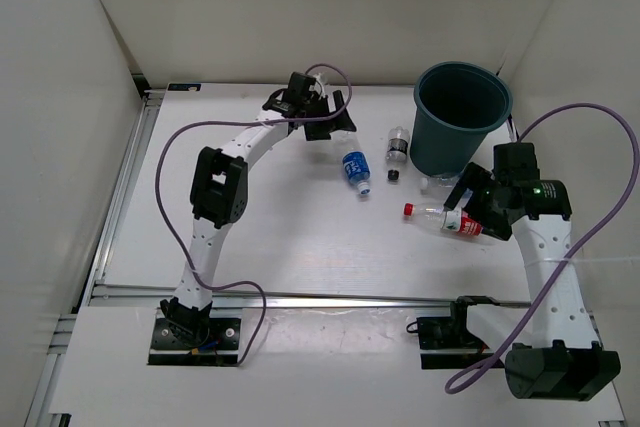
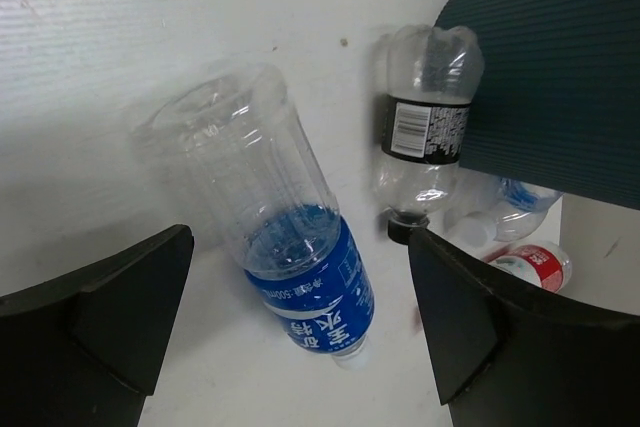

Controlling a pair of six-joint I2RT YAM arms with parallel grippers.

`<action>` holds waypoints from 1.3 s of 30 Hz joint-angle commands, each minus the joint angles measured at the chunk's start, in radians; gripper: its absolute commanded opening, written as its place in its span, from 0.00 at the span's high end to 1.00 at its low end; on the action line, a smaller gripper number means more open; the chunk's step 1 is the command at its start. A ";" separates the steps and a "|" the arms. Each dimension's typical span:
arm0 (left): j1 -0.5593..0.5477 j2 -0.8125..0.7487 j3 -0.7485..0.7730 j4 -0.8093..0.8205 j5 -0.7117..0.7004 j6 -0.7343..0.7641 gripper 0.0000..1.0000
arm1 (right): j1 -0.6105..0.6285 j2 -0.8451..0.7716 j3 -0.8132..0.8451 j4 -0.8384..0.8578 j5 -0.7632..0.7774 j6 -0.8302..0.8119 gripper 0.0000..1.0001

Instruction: Put the plastic bottles in the bin

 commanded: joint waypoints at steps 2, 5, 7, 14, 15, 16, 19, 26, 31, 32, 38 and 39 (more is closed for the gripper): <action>-0.032 0.007 -0.008 -0.065 0.032 0.018 0.00 | -0.004 0.021 0.002 0.021 0.032 -0.023 0.00; -0.043 0.033 -0.022 -0.065 0.022 0.018 0.00 | -0.004 0.021 -0.007 0.021 0.055 -0.023 0.00; -0.056 0.073 0.015 -0.074 0.032 0.018 0.00 | -0.004 0.021 -0.007 0.021 0.065 -0.023 0.00; -0.083 0.169 0.119 -0.094 0.085 0.009 0.00 | -0.004 0.021 -0.028 0.011 0.087 -0.023 0.00; -0.083 0.170 0.119 -0.094 0.109 0.009 0.00 | -0.004 0.012 -0.039 0.011 0.087 -0.014 0.00; -0.083 0.170 0.092 -0.094 0.109 0.009 0.00 | -0.004 0.012 -0.039 0.011 0.087 -0.014 0.00; -0.074 0.142 0.026 -0.105 0.123 0.032 0.13 | -0.004 0.012 -0.048 0.011 0.087 -0.014 0.00; -0.022 0.064 0.050 -0.115 0.027 0.041 0.41 | -0.004 0.002 -0.057 0.011 0.087 -0.003 0.00; 0.035 0.059 0.311 -0.115 -0.041 -0.026 0.44 | -0.004 -0.007 -0.067 0.011 0.087 0.006 0.00; 0.035 0.071 0.433 -0.097 -0.041 -0.055 0.44 | -0.004 -0.016 -0.067 0.001 0.087 0.015 0.00; 0.044 -0.021 0.437 0.240 -0.067 -0.189 0.45 | -0.004 -0.025 -0.018 -0.029 0.131 0.034 0.00; 0.044 -0.021 0.454 0.257 -0.076 -0.204 0.45 | -0.004 -0.025 -0.005 -0.029 0.131 0.034 0.00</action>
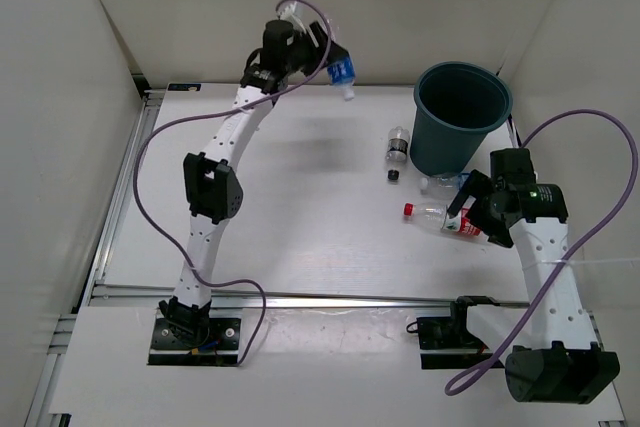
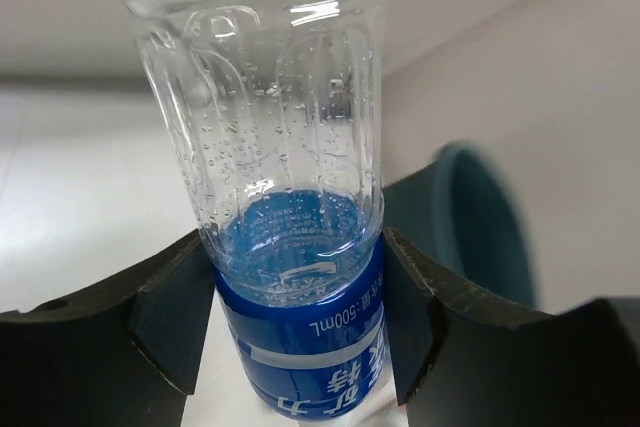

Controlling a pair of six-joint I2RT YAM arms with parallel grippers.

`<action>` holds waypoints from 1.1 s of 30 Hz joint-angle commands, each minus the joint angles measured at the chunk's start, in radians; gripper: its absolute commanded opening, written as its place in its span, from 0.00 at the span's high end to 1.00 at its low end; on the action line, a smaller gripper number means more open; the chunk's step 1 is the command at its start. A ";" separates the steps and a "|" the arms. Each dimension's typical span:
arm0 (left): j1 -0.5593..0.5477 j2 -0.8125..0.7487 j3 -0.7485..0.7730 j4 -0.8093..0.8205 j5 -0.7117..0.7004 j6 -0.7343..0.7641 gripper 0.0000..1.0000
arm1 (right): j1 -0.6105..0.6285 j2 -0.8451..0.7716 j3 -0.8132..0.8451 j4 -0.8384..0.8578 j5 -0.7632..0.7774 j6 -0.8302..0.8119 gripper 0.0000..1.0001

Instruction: Put the plastic bottles in the bin

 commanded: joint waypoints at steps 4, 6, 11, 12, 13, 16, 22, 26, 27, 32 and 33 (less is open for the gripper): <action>-0.049 -0.105 0.049 0.309 -0.050 -0.169 0.49 | -0.004 -0.002 0.123 -0.066 0.043 0.051 0.00; -0.067 -0.105 0.038 0.384 -0.082 -0.204 0.49 | -0.004 -0.002 0.132 -0.066 0.023 0.061 0.00; -0.156 -0.105 0.035 0.509 -0.143 -0.212 0.51 | -0.004 -0.024 0.195 -0.114 -0.031 0.084 0.00; -0.173 -0.105 0.035 0.509 -0.143 -0.174 0.52 | -0.004 -0.024 0.208 -0.140 -0.058 0.084 0.00; -0.190 -0.093 0.035 0.509 -0.143 -0.158 0.52 | -0.004 -0.036 0.217 -0.140 -0.071 0.084 0.00; -0.259 -0.070 0.045 0.509 -0.163 -0.071 0.52 | -0.004 -0.080 0.238 -0.166 -0.089 0.071 0.00; -0.351 -0.067 0.028 0.509 -0.243 0.102 0.51 | -0.004 -0.206 0.352 -0.233 -0.319 -0.021 0.00; -0.360 -0.066 0.043 0.509 -0.327 0.201 0.51 | -0.004 -0.257 0.384 -0.282 -0.511 -0.059 0.00; -0.360 -0.066 0.043 0.509 -0.342 0.213 0.51 | -0.004 -0.278 0.396 -0.296 -0.586 -0.068 0.00; -0.382 -0.066 0.034 0.535 -0.385 0.296 0.50 | -0.004 -0.367 0.384 -0.296 -0.744 -0.125 0.00; -0.382 -0.066 0.034 0.535 -0.375 0.296 0.50 | -0.004 -0.390 0.367 -0.296 -0.755 -0.134 0.00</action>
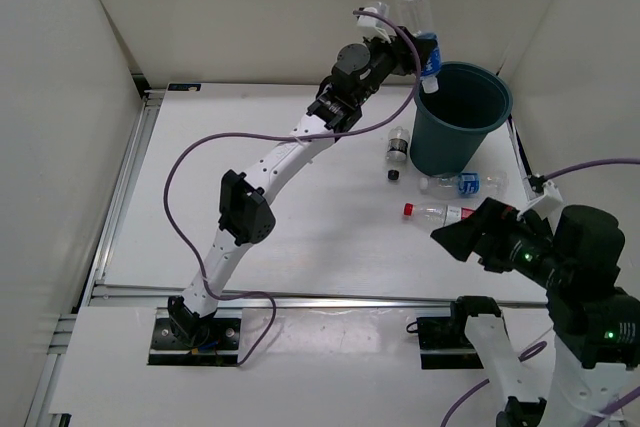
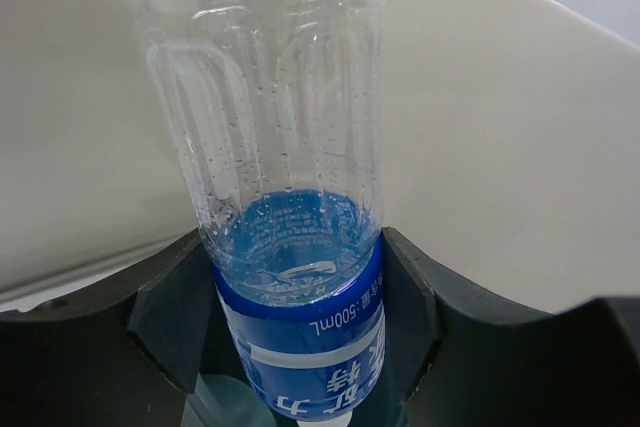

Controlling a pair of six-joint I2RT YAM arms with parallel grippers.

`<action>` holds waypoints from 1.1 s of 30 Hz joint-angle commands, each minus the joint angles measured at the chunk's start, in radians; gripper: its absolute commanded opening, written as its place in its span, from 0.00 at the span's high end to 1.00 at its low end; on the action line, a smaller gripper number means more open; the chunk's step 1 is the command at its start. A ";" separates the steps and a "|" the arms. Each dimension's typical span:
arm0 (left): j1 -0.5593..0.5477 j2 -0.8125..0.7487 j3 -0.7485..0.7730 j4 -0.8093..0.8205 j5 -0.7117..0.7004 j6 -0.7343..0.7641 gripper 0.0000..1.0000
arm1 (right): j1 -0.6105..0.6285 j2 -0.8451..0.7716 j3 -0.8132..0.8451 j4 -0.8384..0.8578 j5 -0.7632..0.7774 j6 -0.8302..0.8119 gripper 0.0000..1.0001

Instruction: Put the plastic bottles in the bin

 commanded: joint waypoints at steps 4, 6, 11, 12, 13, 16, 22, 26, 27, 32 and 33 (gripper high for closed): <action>-0.009 -0.032 0.007 0.053 0.010 0.156 0.49 | -0.002 -0.052 -0.042 -0.115 -0.211 -0.099 0.00; -0.009 -0.041 -0.004 0.065 0.034 0.199 0.49 | 0.008 -0.031 -0.027 -0.115 -0.211 -0.099 0.00; 0.002 0.020 0.019 0.114 0.056 0.234 0.49 | 0.008 0.038 -0.018 -0.115 -0.123 -0.119 0.00; 0.002 0.046 0.028 0.126 0.056 0.235 0.49 | 0.008 0.051 -0.018 -0.115 -0.112 -0.119 0.00; 0.002 0.046 0.029 0.127 0.056 0.235 0.50 | 0.008 0.063 -0.009 -0.115 -0.100 -0.119 0.00; 0.002 0.064 -0.016 0.176 0.044 0.192 0.53 | 0.008 0.106 0.001 -0.115 -0.089 -0.096 0.00; -0.017 0.130 0.021 0.236 0.013 0.133 0.51 | 0.017 0.132 0.010 -0.115 -0.058 -0.077 0.00; -0.046 0.143 0.010 0.245 0.022 0.124 0.48 | 0.018 0.132 0.001 -0.115 -0.049 -0.080 0.00; -0.058 0.143 0.010 0.245 0.022 0.124 0.46 | 0.018 0.132 0.001 -0.115 -0.040 -0.081 0.00; -0.092 0.157 0.010 0.245 0.013 0.149 0.34 | 0.027 0.141 0.010 -0.115 -0.040 -0.113 0.00; -0.092 0.146 0.010 0.234 0.013 0.164 0.23 | 0.027 0.141 0.010 -0.115 -0.040 -0.113 0.00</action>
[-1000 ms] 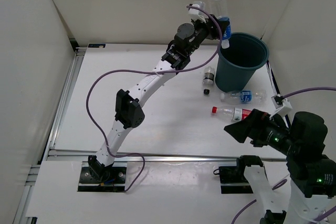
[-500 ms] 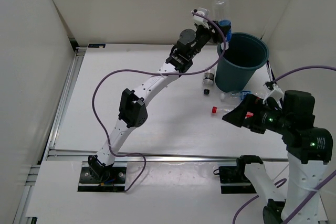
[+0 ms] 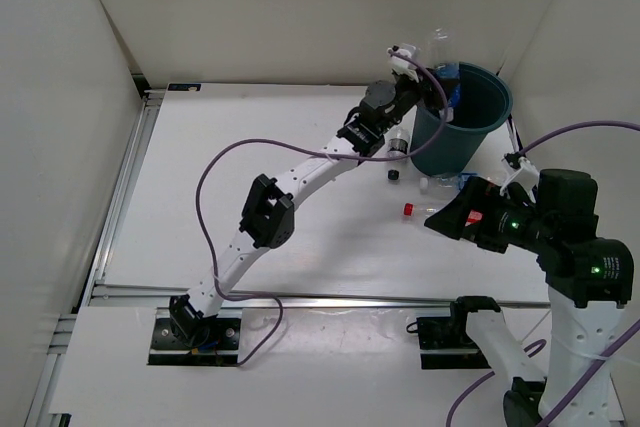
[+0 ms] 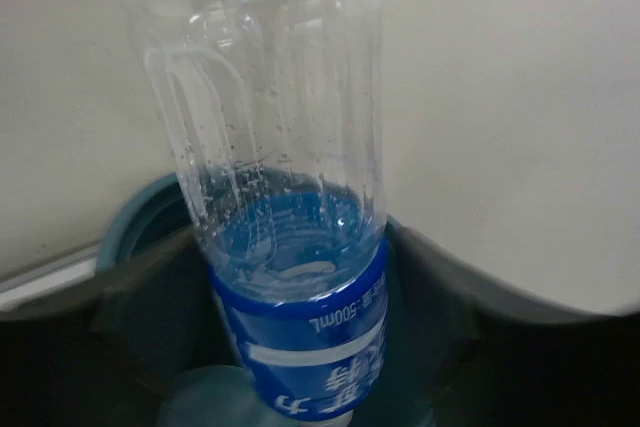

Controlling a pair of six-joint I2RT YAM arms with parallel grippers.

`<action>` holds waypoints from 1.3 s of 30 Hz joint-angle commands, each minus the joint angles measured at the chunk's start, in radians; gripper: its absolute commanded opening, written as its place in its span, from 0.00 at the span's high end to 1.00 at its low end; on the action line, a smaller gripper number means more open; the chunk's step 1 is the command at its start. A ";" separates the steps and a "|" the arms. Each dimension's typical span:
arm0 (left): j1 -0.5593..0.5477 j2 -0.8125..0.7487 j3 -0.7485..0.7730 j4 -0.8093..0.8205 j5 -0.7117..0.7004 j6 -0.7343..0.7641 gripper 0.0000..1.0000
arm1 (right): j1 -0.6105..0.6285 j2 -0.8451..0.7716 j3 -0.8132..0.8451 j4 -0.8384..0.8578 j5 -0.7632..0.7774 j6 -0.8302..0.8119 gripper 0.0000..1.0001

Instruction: Put the plastic bottles in the bin

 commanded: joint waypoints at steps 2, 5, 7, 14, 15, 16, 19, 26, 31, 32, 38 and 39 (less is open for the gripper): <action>-0.023 -0.058 0.012 0.026 -0.003 0.034 0.00 | 0.008 0.003 0.034 -0.097 0.005 -0.038 0.00; -0.023 -0.099 -0.002 0.002 -0.027 0.075 0.00 | 0.008 -0.006 0.024 -0.097 0.005 -0.048 0.00; -0.023 -0.147 -0.022 -0.028 -0.038 0.101 0.00 | 0.008 -0.017 0.002 -0.097 0.005 -0.058 0.00; 0.175 -0.401 -0.270 -0.171 -0.052 -0.096 0.00 | 0.008 -0.057 -0.035 -0.097 0.027 -0.067 0.00; 0.218 -0.444 -0.325 -0.171 -0.002 -0.168 0.00 | 0.008 -0.068 -0.044 -0.097 0.037 -0.055 0.00; 0.302 -0.498 -0.368 -0.184 0.113 -0.191 0.00 | 0.008 -0.068 -0.044 -0.097 0.038 -0.055 0.00; 0.397 -0.486 -0.431 -0.286 0.401 -0.216 0.00 | 0.008 -0.089 -0.044 -0.097 0.061 -0.044 0.00; 0.488 -0.171 -0.269 -0.328 0.823 -0.440 0.00 | 0.008 -0.099 -0.068 -0.074 0.081 -0.024 0.00; 0.451 -0.038 -0.216 -0.328 0.835 -0.465 0.00 | 0.008 -0.099 -0.087 -0.065 0.081 -0.024 0.00; 0.442 -0.011 -0.216 -0.328 0.835 -0.455 0.00 | 0.008 -0.099 -0.087 -0.065 0.081 -0.024 0.00; 0.422 0.065 -0.207 -0.337 0.780 -0.466 0.00 | 0.008 -0.089 -0.087 -0.074 0.090 -0.033 0.00; 0.413 0.077 -0.198 -0.337 0.767 -0.466 0.00 | 0.008 -0.077 -0.087 -0.074 0.090 -0.033 0.00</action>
